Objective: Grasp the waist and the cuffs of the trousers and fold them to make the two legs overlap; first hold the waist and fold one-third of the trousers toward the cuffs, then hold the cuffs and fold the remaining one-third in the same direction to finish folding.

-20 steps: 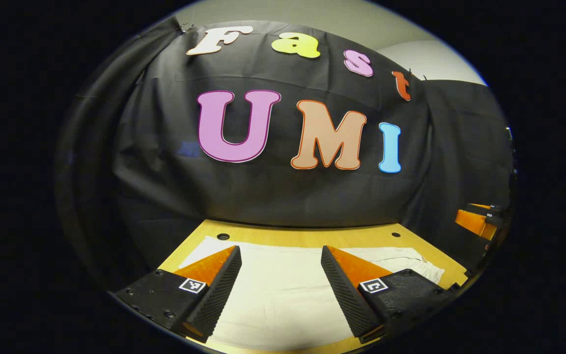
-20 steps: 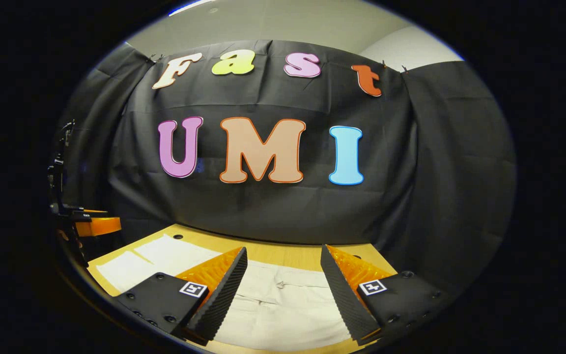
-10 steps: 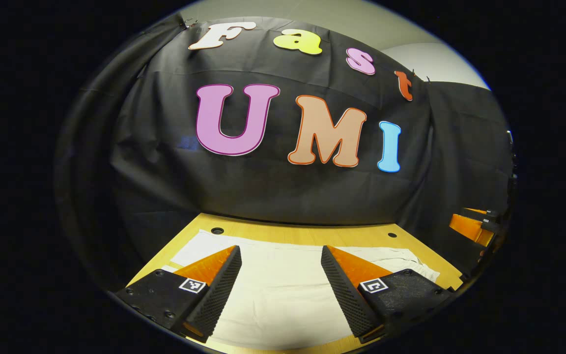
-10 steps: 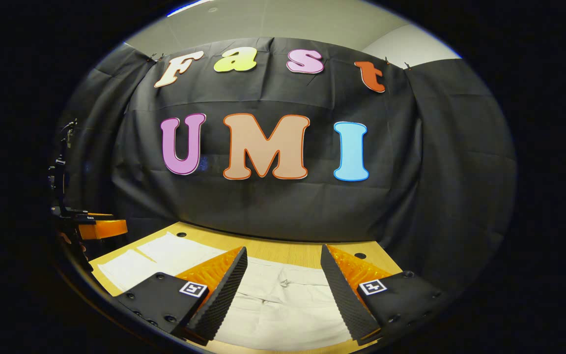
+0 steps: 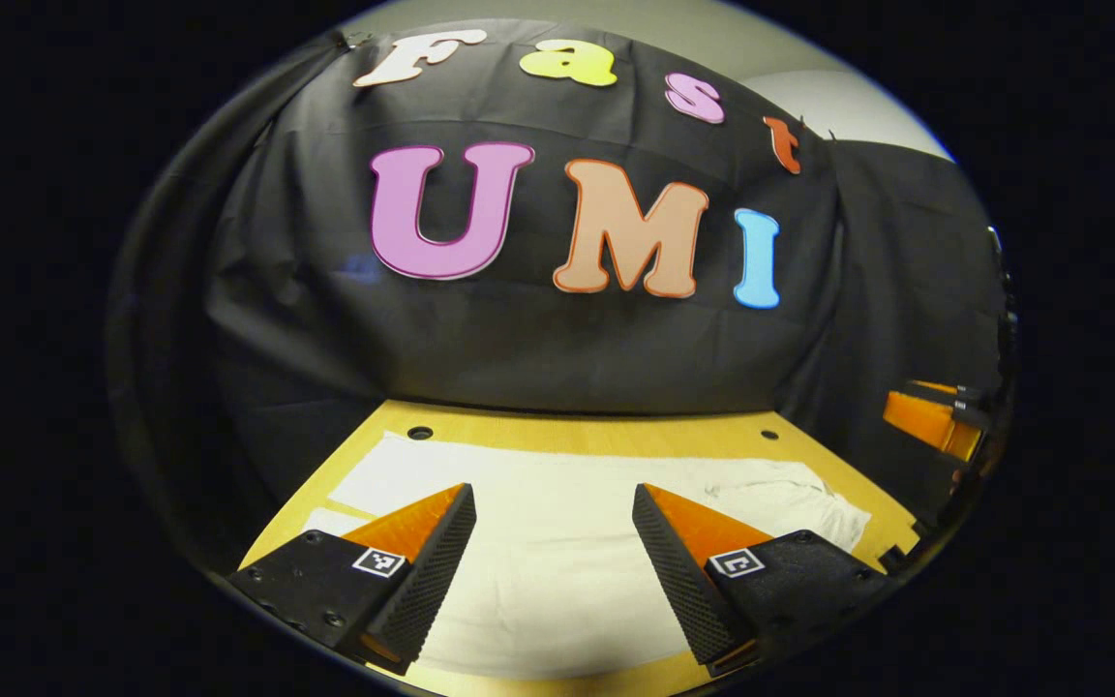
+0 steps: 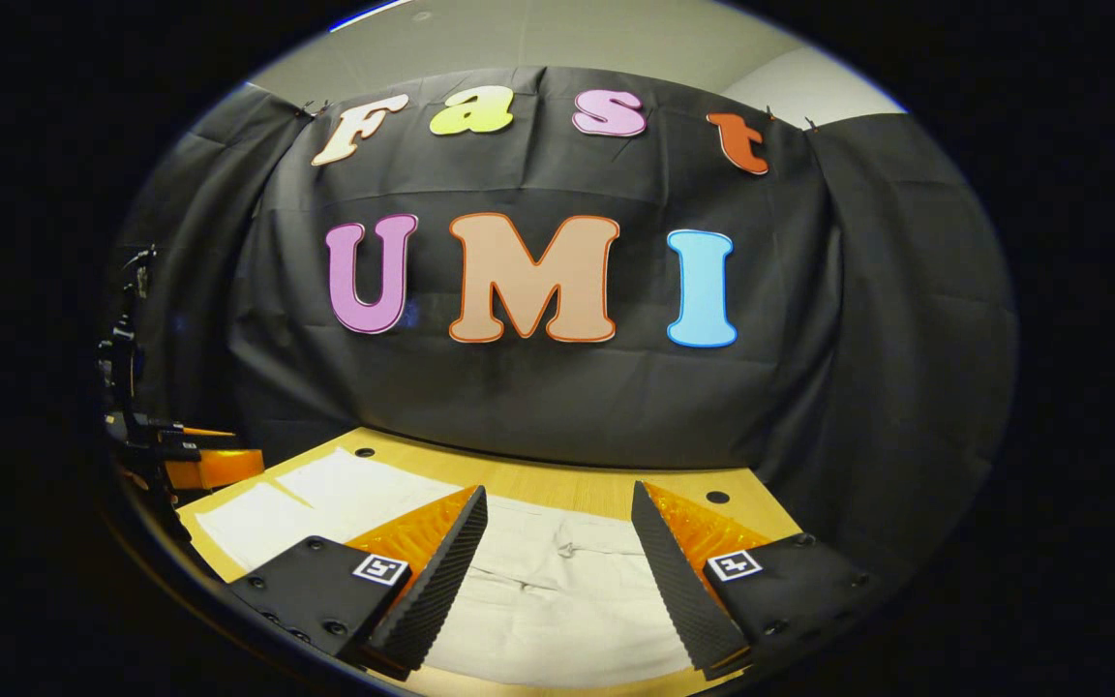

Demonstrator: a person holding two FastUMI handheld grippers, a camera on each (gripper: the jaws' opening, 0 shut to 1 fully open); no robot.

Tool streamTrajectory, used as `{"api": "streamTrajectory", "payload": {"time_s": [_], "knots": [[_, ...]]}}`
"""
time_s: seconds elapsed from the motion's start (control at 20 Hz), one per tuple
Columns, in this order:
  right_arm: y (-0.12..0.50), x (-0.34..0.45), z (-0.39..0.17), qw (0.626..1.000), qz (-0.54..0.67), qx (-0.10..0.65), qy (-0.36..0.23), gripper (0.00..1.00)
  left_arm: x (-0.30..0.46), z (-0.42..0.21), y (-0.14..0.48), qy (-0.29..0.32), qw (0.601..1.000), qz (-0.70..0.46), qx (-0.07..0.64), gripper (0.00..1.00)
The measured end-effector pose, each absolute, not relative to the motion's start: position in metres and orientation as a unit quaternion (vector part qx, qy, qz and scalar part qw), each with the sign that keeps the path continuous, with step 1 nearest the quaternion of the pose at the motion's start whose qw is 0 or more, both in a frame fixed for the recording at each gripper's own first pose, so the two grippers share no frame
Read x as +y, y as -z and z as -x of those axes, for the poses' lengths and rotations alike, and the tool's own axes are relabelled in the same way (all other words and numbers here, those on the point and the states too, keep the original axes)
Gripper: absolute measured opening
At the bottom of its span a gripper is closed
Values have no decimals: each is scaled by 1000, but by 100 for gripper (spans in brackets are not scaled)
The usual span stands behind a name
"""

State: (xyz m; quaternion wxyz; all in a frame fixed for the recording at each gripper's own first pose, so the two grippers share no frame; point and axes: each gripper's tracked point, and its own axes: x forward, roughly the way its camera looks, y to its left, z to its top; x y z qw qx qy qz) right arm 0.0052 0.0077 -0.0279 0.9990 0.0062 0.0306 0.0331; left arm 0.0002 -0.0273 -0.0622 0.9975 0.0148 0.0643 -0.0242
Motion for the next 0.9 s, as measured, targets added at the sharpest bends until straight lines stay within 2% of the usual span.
{"api": "streamTrajectory", "payload": {"time_s": [0.25,0.45,0.75,0.9], "knots": [[45,0,-2,998,-10,55,-29,96,-31,11,109,90,983,-65,146,97],[57,-8,-1,997,-6,69,-26,96,-21,33,150,169,948,-135,232,97],[78,-9,7,995,-3,94,-16,96,8,73,219,263,869,-246,339,95],[85,-7,12,995,5,102,-15,96,35,92,249,287,827,-286,390,96]]}}
